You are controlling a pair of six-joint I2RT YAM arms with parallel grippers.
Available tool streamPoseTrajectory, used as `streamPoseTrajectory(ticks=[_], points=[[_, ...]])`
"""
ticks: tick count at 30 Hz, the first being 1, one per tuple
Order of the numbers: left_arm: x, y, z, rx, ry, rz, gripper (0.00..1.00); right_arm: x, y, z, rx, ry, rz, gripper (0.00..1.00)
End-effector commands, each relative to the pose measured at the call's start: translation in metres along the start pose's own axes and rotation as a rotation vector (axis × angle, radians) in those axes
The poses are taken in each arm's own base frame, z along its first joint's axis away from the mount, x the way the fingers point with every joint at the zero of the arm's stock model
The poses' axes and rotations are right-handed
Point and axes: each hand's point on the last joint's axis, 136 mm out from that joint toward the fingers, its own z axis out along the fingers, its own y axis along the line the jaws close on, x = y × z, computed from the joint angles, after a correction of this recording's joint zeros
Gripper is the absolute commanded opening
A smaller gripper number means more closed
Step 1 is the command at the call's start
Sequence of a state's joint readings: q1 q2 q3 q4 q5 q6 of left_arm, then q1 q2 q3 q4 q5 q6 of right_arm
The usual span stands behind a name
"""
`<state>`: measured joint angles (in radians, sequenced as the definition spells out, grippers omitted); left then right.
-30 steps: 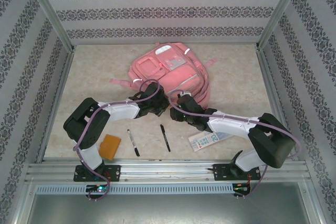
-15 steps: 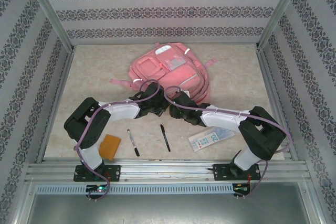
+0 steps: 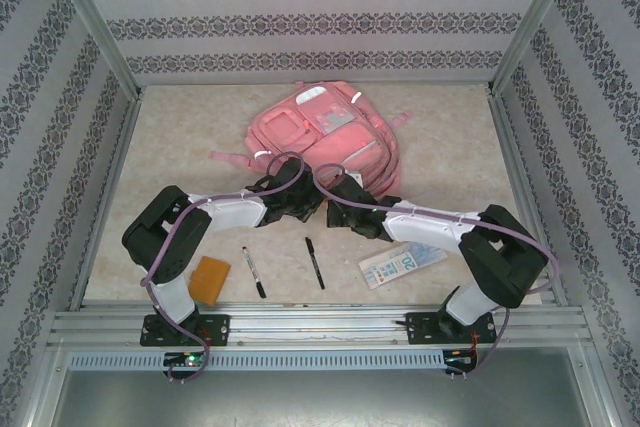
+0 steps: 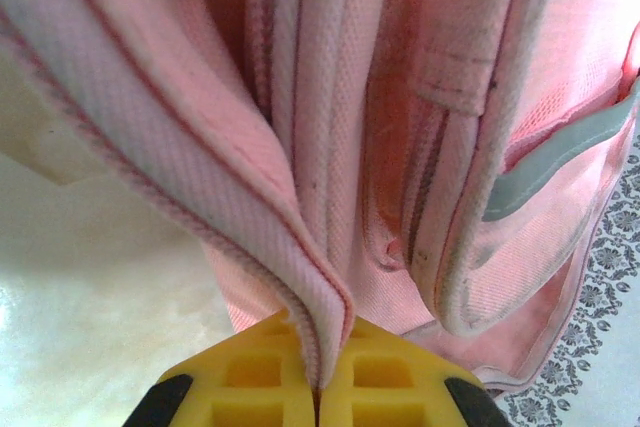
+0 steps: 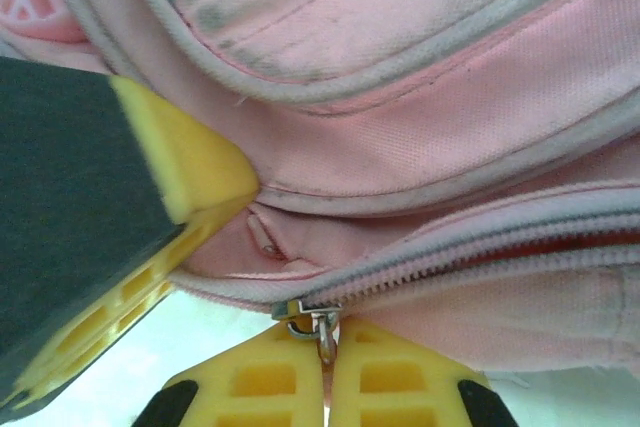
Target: Pack the student bag
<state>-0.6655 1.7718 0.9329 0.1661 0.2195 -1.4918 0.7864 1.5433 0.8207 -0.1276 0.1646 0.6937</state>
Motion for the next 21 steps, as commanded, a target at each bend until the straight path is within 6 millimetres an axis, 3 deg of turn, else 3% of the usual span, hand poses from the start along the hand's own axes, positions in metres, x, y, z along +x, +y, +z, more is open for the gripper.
streamPoseTrajectory(ticks=[1,9,14,17,21], points=[[-0.001,-0.004,-0.008,0.005,0.005,0.049,0.0,-0.001,-0.021,-0.011,0.019,0.015,-0.018,0.0],[-0.039,0.011,-0.026,-0.092,-0.063,0.218,0.0,0.001,-0.067,-0.026,0.004,0.064,-0.067,0.0],[-0.061,0.017,-0.033,-0.09,-0.05,0.236,0.0,0.005,-0.086,-0.024,-0.013,0.101,-0.054,0.0],[-0.072,0.018,-0.034,-0.104,-0.02,0.255,0.0,0.009,-0.079,-0.02,-0.073,0.121,-0.076,0.0],[-0.092,0.017,-0.038,-0.19,-0.031,0.337,0.0,0.015,-0.044,-0.021,-0.245,0.142,-0.118,0.0]])
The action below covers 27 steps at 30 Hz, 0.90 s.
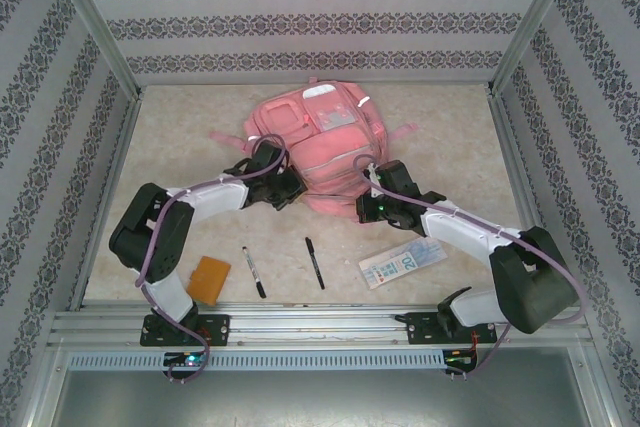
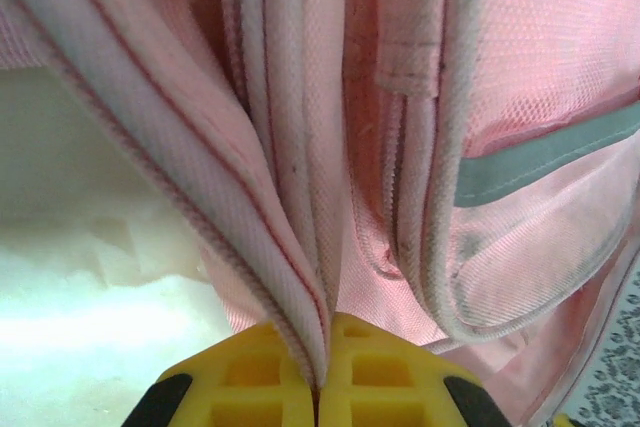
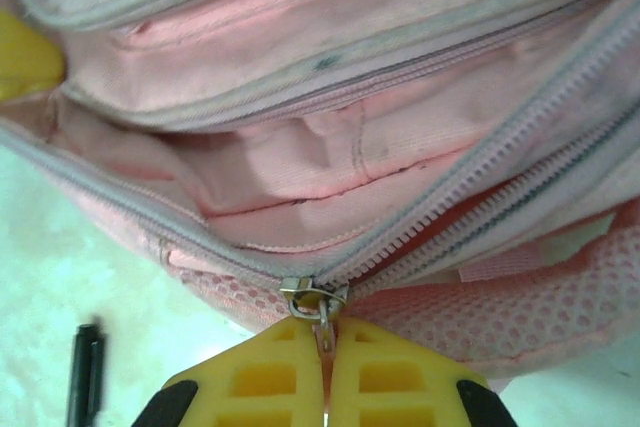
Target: Pack the student bag
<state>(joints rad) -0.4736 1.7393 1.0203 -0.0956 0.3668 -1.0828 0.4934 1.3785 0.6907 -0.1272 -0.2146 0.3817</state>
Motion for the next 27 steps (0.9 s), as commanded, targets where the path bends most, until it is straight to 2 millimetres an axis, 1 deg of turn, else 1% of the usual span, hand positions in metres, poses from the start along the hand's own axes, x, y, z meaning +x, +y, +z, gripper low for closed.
streamPoseTrajectory(ticks=[1,2,4,6,7,8,9,10,12,14,15,17,20,23,27], points=[[-0.041,0.012,-0.01,-0.108,-0.073,0.111,0.0,0.022,0.015,0.005,-0.095,0.081,-0.051,0.0],[-0.049,0.012,-0.012,-0.117,-0.078,0.126,0.0,0.022,0.026,0.006,-0.136,0.085,-0.07,0.0],[-0.067,0.017,-0.015,-0.14,-0.095,0.13,0.05,0.022,0.051,0.008,-0.216,0.094,-0.109,0.0],[-0.083,0.03,-0.014,-0.191,-0.088,0.118,0.07,0.019,0.076,0.015,-0.276,0.091,-0.139,0.0],[-0.087,0.036,-0.013,-0.221,-0.071,0.108,0.1,0.016,0.086,0.02,-0.295,0.083,-0.145,0.0],[-0.087,0.042,-0.012,-0.247,-0.047,0.091,0.19,0.011,0.095,0.027,-0.311,0.072,-0.135,0.0],[-0.085,0.043,-0.013,-0.258,-0.031,0.081,0.34,0.005,0.104,0.035,-0.328,0.064,-0.117,0.0],[-0.083,0.043,-0.016,-0.262,-0.025,0.074,0.41,0.001,0.112,0.041,-0.344,0.059,-0.1,0.0],[-0.074,0.043,-0.029,-0.256,-0.04,0.054,0.48,-0.01,0.129,0.053,-0.379,0.042,-0.082,0.0],[-0.063,0.052,-0.046,-0.272,-0.071,0.025,0.52,-0.015,0.141,0.061,-0.395,0.039,-0.081,0.0],[-0.056,0.056,-0.054,-0.276,-0.08,0.013,0.53,-0.017,0.147,0.064,-0.406,0.038,-0.084,0.0],[-0.041,0.062,-0.063,-0.278,-0.078,-0.004,0.54,-0.019,0.153,0.068,-0.415,0.033,-0.085,0.0],[-0.021,0.065,-0.064,-0.263,-0.066,-0.02,0.56,-0.018,0.159,0.071,-0.432,0.032,-0.09,0.0],[-0.015,0.058,-0.058,-0.229,-0.087,-0.045,0.57,-0.014,0.168,0.072,-0.462,0.04,-0.105,0.0],[-0.017,0.048,-0.048,-0.211,-0.111,-0.066,0.58,-0.006,0.182,0.069,-0.484,0.045,-0.157,0.0]])
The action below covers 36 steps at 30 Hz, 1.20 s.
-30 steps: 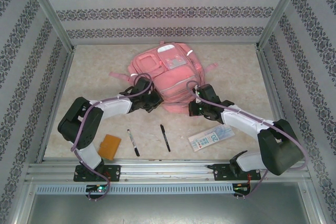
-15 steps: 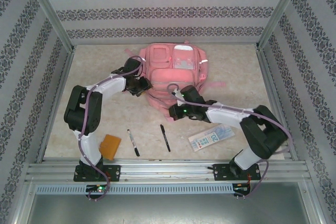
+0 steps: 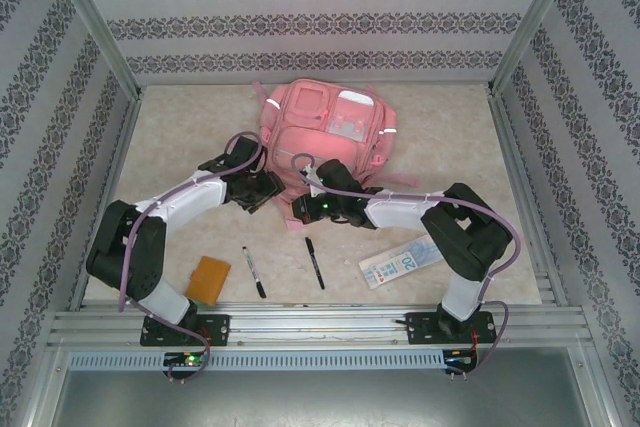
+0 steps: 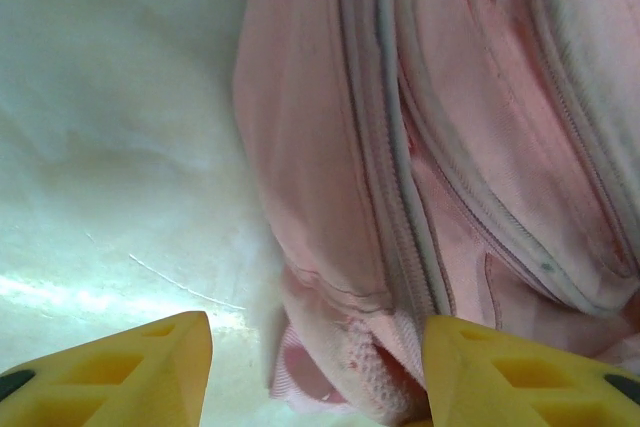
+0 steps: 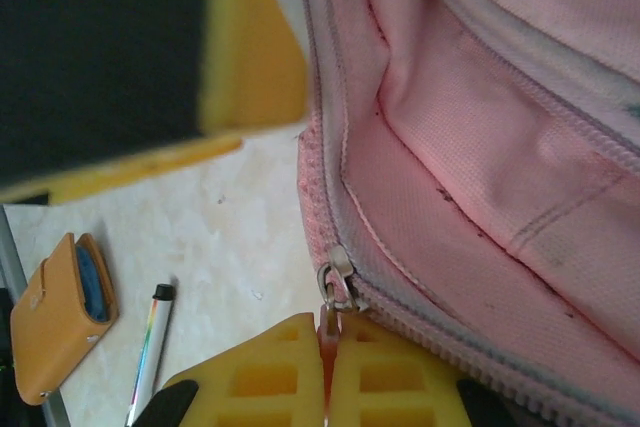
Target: Pack the student bag
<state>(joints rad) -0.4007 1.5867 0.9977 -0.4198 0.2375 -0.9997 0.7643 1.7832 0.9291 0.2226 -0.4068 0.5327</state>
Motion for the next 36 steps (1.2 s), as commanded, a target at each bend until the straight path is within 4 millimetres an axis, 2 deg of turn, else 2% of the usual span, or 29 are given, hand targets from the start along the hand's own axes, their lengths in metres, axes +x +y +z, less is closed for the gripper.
streamPoseTrajectory(ticks=[1,4,9,11,12,13,15,22,28,33,36], points=[[-0.008,-0.014,0.006,0.027,-0.052,-0.056,0.58,-0.006,0.037,0.005,-0.095,-0.012,-0.082,0.0],[-0.009,-0.016,0.013,0.021,-0.072,-0.082,0.57,-0.005,0.046,0.006,-0.106,-0.021,-0.104,0.0],[-0.009,-0.004,0.034,-0.024,-0.071,-0.114,0.47,-0.004,0.046,0.006,-0.109,-0.033,-0.078,0.0],[-0.007,0.001,0.038,-0.045,-0.068,-0.114,0.35,-0.003,0.044,0.004,-0.103,-0.031,-0.073,0.0],[-0.007,0.003,0.039,-0.045,-0.071,-0.11,0.24,-0.002,0.041,0.001,-0.092,-0.027,-0.066,0.0],[-0.009,0.004,0.037,-0.046,-0.082,-0.106,0.12,0.0,0.035,-0.002,-0.067,-0.02,-0.054,0.0],[-0.011,0.007,0.031,-0.06,-0.102,-0.081,0.0,0.008,0.017,-0.009,0.001,0.005,-0.034,0.0],[-0.023,0.002,0.015,-0.035,-0.063,0.025,0.0,0.034,-0.061,-0.055,0.207,0.087,0.038,0.0],[-0.044,0.001,0.004,-0.016,-0.035,0.091,0.0,0.029,-0.124,-0.088,0.413,0.06,0.096,0.0],[-0.079,0.014,-0.006,-0.06,-0.083,0.098,0.0,0.022,-0.151,-0.1,0.475,0.041,0.121,0.0],[-0.106,0.011,-0.008,-0.005,-0.122,0.035,0.0,0.019,-0.151,-0.102,0.491,0.034,0.102,0.0]])
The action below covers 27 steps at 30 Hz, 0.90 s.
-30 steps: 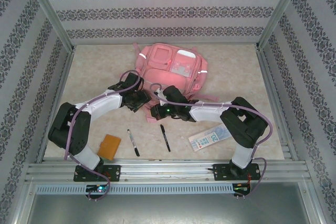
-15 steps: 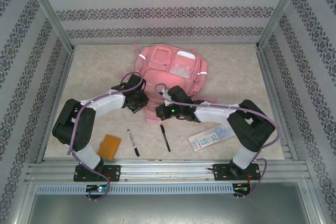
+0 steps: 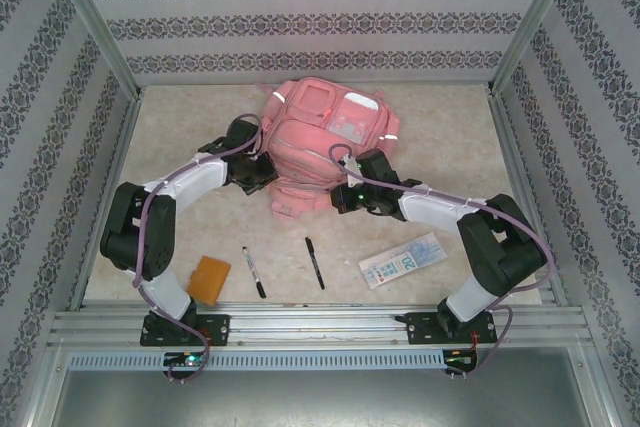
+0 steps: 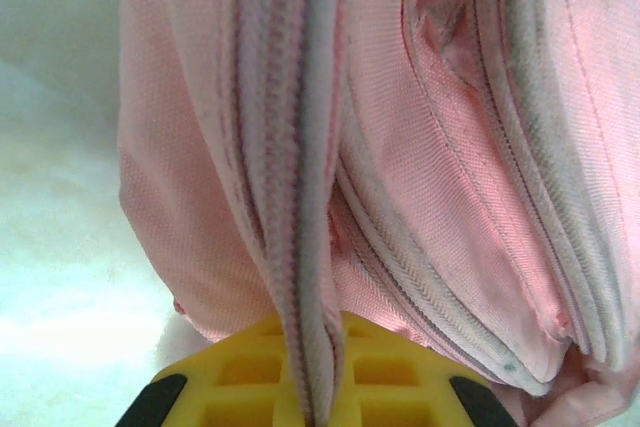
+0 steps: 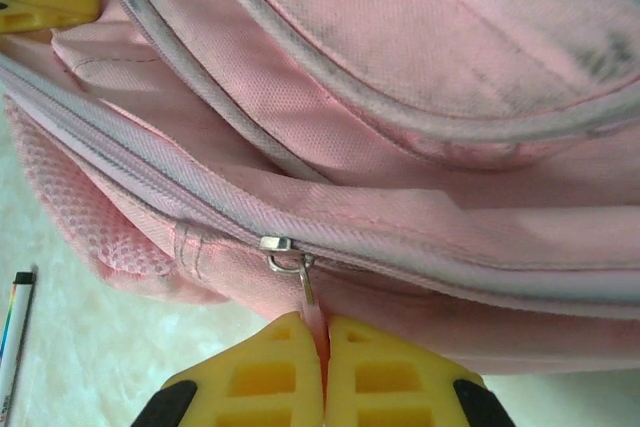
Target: Pack the student bag
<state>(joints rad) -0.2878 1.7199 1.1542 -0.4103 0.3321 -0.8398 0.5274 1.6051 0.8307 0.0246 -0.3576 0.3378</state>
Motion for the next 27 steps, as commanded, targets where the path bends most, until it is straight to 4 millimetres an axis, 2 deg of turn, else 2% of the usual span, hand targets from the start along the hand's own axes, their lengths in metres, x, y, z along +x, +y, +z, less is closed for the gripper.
streamPoseTrajectory(ticks=[1,4,6,9,12,16,19,24,27], points=[[-0.062,0.032,-0.017,-0.072,-0.128,-0.029,0.0,0.031,-0.065,-0.012,0.266,0.091,0.078,0.0],[-0.084,0.03,-0.017,-0.111,-0.126,0.008,0.0,0.032,-0.041,-0.004,0.171,0.1,0.055,0.0],[-0.09,0.028,-0.013,-0.116,-0.104,0.025,0.02,0.033,-0.019,0.002,0.091,0.115,0.037,0.0],[-0.088,0.021,-0.006,-0.083,-0.063,0.029,0.16,0.032,0.016,0.01,-0.012,0.125,0.017,0.0],[-0.076,0.021,-0.007,-0.061,-0.033,-0.001,0.33,0.026,0.035,0.014,-0.065,0.122,0.033,0.0],[-0.054,0.027,-0.019,-0.067,-0.027,-0.032,0.43,0.017,0.042,0.017,-0.091,0.11,0.056,0.0],[-0.029,0.026,-0.026,-0.082,-0.022,-0.045,0.47,0.021,0.039,0.022,-0.089,0.129,0.052,0.0],[0.015,-0.007,-0.025,-0.037,-0.065,-0.056,0.57,0.031,0.038,0.028,-0.1,0.162,0.06,0.0],[0.032,-0.022,-0.02,-0.045,-0.107,-0.056,0.59,0.035,0.039,0.028,-0.106,0.171,0.054,0.0]])
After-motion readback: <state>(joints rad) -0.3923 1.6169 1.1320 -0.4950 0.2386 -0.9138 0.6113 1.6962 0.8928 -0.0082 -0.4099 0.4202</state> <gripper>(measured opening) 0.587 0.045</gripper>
